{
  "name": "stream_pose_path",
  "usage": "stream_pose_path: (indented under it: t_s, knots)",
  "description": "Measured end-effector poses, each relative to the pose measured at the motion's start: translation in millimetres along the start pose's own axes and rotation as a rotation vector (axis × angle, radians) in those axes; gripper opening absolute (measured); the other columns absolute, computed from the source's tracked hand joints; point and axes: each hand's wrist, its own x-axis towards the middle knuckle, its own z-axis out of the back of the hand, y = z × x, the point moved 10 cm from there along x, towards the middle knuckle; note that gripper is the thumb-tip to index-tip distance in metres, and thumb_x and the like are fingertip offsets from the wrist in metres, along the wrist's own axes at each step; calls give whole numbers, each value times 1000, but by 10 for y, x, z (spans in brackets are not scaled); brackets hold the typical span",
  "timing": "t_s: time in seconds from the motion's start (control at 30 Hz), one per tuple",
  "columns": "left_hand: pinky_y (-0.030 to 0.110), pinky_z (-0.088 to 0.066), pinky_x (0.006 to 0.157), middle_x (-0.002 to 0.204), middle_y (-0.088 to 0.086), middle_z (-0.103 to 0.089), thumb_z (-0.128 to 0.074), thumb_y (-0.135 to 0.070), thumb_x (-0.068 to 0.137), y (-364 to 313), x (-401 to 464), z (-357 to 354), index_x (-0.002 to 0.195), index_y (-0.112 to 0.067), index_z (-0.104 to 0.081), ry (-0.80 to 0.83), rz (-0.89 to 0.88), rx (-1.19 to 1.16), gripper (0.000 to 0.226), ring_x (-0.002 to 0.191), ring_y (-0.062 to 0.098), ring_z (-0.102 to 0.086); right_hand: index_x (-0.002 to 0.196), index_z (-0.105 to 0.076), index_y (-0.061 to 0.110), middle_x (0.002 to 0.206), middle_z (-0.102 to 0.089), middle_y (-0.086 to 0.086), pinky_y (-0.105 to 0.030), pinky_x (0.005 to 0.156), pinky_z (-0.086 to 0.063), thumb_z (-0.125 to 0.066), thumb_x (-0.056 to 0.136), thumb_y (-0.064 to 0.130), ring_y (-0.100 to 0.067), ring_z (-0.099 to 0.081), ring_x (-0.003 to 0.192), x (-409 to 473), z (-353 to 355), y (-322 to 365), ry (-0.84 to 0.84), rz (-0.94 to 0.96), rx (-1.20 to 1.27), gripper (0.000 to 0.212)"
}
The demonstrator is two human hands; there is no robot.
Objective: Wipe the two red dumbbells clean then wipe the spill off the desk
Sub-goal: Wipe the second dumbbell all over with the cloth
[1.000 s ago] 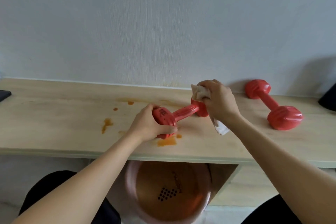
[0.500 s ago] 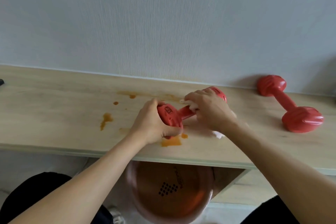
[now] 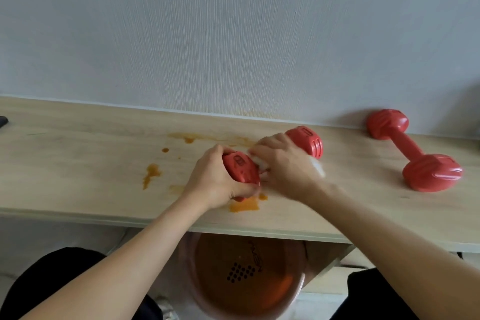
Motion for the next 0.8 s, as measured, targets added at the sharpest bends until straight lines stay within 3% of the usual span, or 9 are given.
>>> stream_pose_path:
  t_s: [0.13,0.23,0.33,0.47,0.57,0.67,0.8]
  knots:
    - [21,-44,77,111,-8,-56,-90,-46,40,-13,-2,24,115,-25,-51,7,-4,23,87,97,10,-55,117,-60,20,115,-61,2,-43,79,-51,-72,76,29,-25,-48,110,-60,-3,102,-22,114,80,44]
    - [19,-43,74,113,-8,-55,-91,-44,40,-16,-8,17,119,-24,-50,27,-3,15,92,98,10,-55,118,-57,18,121,-57,0,-43,85,-47,-51,92,17,-26,-42,114,-28,70,-172,-2,40,-144,27]
    - [17,-41,71,112,-7,-55,-91,-44,40,-14,-18,5,119,-23,-49,29,-2,-10,91,97,11,-55,118,-53,16,122,-52,-3,-37,91,-42,-38,93,10,-27,-36,117,41,45,-309,63,-67,-288,30]
    - [18,-43,70,109,-8,-57,-89,-43,42,17,-15,-2,114,-26,-51,12,8,-26,84,95,9,-57,118,-56,22,118,-56,3,-33,87,-40,-58,83,24,-22,-39,113,79,-12,60,109,1,15,35]
    - [19,-44,70,108,-8,-57,-89,-42,43,8,-24,8,114,-26,-51,17,-4,-26,82,95,9,-57,117,-56,25,116,-57,7,-36,88,-43,-66,79,25,-18,-40,113,116,-10,117,188,49,93,39]
    - [18,-44,70,109,-9,-56,-89,-43,42,-14,-45,16,115,-26,-51,22,-29,-22,84,96,8,-55,111,-58,26,107,-59,7,-43,86,-46,-55,85,22,-18,-40,112,207,5,-157,263,5,-95,27]
    - [16,-44,68,109,-9,-57,-88,-42,43,-13,-58,11,115,-27,-52,18,-47,-40,83,95,6,-55,103,-59,21,99,-57,3,-35,83,-45,-50,86,24,-19,-37,106,246,22,-238,262,33,-363,19]
